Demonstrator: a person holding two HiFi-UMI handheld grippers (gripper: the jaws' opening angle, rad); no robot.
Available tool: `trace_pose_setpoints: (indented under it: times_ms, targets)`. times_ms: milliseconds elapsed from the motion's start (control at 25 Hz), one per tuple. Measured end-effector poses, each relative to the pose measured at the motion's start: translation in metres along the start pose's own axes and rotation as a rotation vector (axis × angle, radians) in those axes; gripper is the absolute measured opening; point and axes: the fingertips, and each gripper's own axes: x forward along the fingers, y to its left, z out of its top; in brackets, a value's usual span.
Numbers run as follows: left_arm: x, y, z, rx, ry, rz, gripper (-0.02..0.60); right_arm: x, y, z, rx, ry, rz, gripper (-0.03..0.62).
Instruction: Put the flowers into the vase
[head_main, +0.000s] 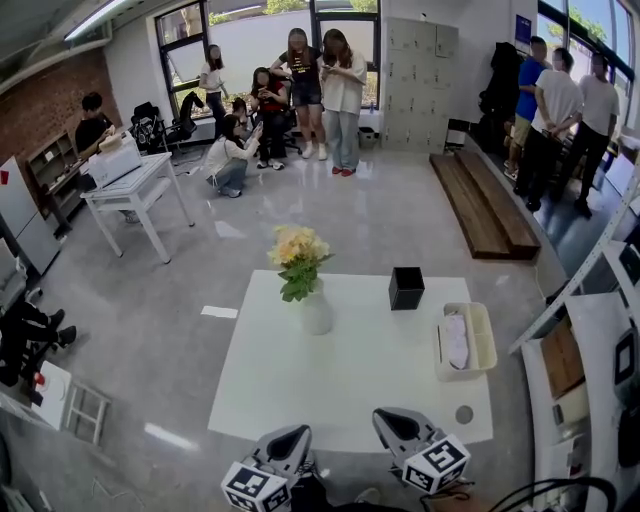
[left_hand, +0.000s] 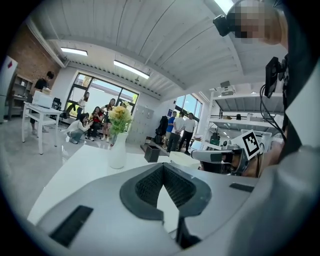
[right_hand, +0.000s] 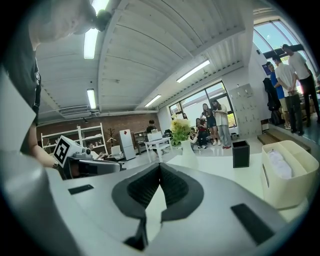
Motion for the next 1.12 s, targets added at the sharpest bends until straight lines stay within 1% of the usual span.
trace_pose_setpoints:
  times_ms: [200, 480, 640, 760, 920, 1120]
  targets:
    - [-0.012, -0.006, -0.013, -0.011, 0.004, 0.042, 0.005, -0.018, 0.007, -0.013, 0.006, 0.017, 0.013, 0.005]
    - [-0.021, -0.015, -0.019, -0.019, 0.000, 0.080, 0.005, -0.039, 0.005, -0.022, -0.003, 0.024, 0.023, 0.003]
    - [-0.022, -0.021, -0.022, -0.018, 0.006, 0.084, 0.005, -0.049, 0.003, -0.022, 0.003, 0.033, 0.012, 0.003]
    - [-0.020, -0.026, -0.025, -0.017, 0.009, 0.083, 0.005, -0.056, -0.002, -0.030, 0.009, 0.028, 0.014, 0.004]
    - [-0.014, -0.031, -0.023, -0.012, 0.005, 0.072, 0.005, -0.062, 0.000, -0.026, -0.003, 0.043, 0.010, 0.003]
    - [-0.008, -0.035, -0.018, -0.007, 0.001, 0.061, 0.005, -0.065, -0.002, -0.028, -0.006, 0.039, 0.024, 0.003]
